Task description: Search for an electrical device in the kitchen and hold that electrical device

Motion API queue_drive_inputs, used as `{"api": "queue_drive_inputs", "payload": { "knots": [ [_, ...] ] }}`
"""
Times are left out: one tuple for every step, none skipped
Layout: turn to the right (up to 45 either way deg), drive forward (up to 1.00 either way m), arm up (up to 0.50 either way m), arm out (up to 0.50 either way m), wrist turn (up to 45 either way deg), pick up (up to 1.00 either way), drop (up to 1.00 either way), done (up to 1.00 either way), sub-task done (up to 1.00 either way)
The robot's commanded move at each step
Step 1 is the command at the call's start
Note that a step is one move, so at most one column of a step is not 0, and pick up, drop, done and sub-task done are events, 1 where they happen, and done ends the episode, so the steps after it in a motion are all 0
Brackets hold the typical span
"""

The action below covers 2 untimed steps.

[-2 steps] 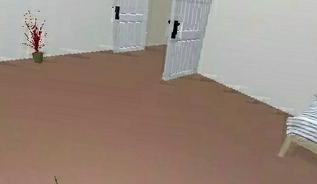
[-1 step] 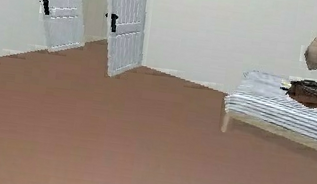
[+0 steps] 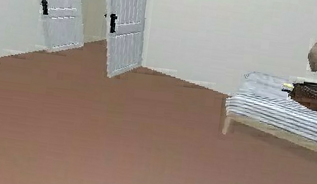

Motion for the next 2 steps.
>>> {"api": "queue_drive_inputs", "payload": {
  "knots": [
    [-21.0,0.00,0.00,0.00,0.0,0.00,0.00,0.00,0.00],
    [0.0,1.00,0.00,0.00,0.0,0.00,0.00,0.00,0.00]
  ]
}}
